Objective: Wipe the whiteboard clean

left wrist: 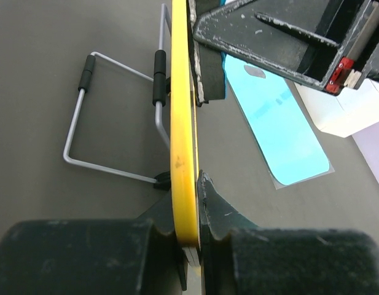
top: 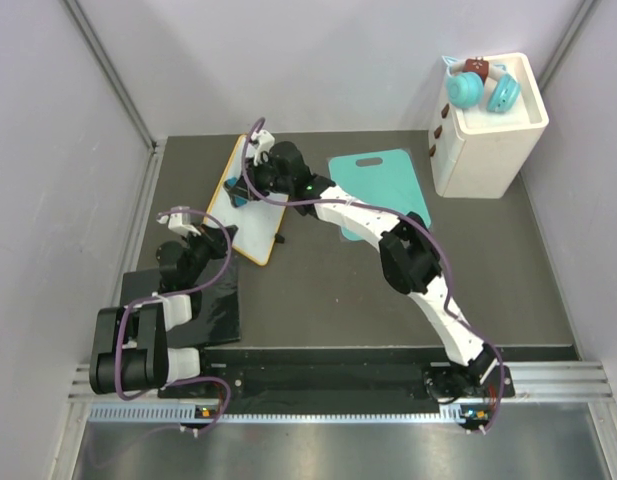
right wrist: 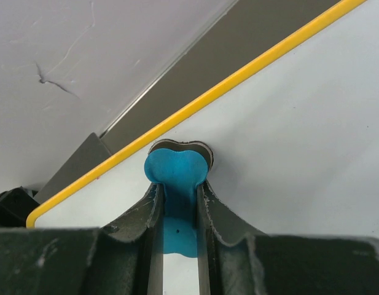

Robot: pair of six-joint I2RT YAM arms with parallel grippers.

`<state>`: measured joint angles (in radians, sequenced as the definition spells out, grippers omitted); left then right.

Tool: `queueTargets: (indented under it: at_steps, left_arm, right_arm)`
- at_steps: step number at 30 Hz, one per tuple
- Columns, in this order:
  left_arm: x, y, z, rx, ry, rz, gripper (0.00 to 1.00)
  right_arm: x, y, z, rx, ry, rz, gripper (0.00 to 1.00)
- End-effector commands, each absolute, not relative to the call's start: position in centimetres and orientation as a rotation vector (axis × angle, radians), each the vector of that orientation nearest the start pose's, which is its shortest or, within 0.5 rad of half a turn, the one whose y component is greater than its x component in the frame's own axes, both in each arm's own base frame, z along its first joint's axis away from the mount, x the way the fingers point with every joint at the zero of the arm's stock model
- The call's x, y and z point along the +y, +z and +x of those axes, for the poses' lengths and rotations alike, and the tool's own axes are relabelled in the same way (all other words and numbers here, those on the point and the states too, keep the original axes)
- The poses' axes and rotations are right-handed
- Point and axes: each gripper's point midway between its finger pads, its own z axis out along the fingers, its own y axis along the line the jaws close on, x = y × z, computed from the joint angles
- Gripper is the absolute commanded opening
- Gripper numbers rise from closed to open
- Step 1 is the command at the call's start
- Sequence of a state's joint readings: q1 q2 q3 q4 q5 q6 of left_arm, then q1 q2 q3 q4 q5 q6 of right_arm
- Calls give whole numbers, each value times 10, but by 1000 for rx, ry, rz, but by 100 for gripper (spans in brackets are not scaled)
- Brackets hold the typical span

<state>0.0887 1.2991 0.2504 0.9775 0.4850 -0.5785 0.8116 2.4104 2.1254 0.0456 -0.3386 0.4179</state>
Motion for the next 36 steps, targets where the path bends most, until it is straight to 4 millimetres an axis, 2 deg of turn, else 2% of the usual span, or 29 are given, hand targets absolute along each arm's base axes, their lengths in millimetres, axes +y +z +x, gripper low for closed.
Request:
queueTargets:
  at_steps: [1,2,3,6,7,8,9,10,11,13,14,17,18,19,21,24,26,27,28,29,30,31,33,36]
  left_arm:
    - [-130,113,305,1777,-966,175,0]
    - [-130,113,305,1780,-966,172,0]
    - [-130,113,305,1779,-968,175,0]
    - [-130,111,306,1788,-963,168,0]
    - [-130,110,306,1791,-963,170,0]
    - [-130,110,306,1792,-966,170,0]
    - [-131,110,306,1792,-967,171,0]
    - [-131,111,306,1792,-966,174,0]
    - [-131,110,306,1793,-966,172,0]
    - [-131,111,306,1791,-963,173,0]
    - [-132,111,305,1791,-965,178,0]
    - [-132,111,306,1791,-965,176,0]
    - [-132,111,305,1790,-966,178,0]
    - [-132,111,306,1790,-964,178,0]
    - [-132,111,306,1791,-963,179,0]
    - [-131,110,307,1793,-963,179,0]
    - [-131,111,307,1793,-962,180,0]
    - [-131,111,307,1791,-961,181,0]
    - [-131,111,307,1793,-959,178,0]
    - [-131,110,307,1794,-958,178,0]
    - [-131,110,307,1794,-958,178,0]
    - [-131,110,307,1793,-956,178,0]
    - [-131,110,308,1793,-956,178,0]
    - [-130,110,308,1796,-952,175,0]
  right_arm:
    - [570,137,411,1962,1002,-644,0]
    - [570,149,424,1926,976,-589,0]
    - [568,152,432,1909,970,-556,0]
    - [555,150,462,1907,936,-414,0]
    - [549,141,471,1924,910,-369,0]
    - [535,136,489,1932,860,-295,0]
    - [533,142,497,1908,878,-252,0]
    - [526,131,505,1925,871,-222,0]
    - [513,130,520,1925,864,-175,0]
    - [500,122,536,1946,892,-85,0]
    - [481,113,552,1960,880,-28,0]
    - [454,89,576,2001,904,147,0]
    - [440,86,589,1999,922,200,0]
    - [436,78,590,2037,941,205,0]
    - [430,79,600,2034,981,210,0]
    - [439,85,586,2061,1058,138,0]
    - [447,75,566,2122,1106,87,0]
    - [450,91,558,2110,1119,48,0]
    - [453,70,539,2176,1117,21,0]
    - [456,76,532,2165,1125,-4,0]
    - [457,93,525,2139,1126,-41,0]
    - [460,81,510,2173,1109,-63,0]
    - [457,91,506,2135,1092,-69,0]
    - [436,97,506,2130,997,2,0]
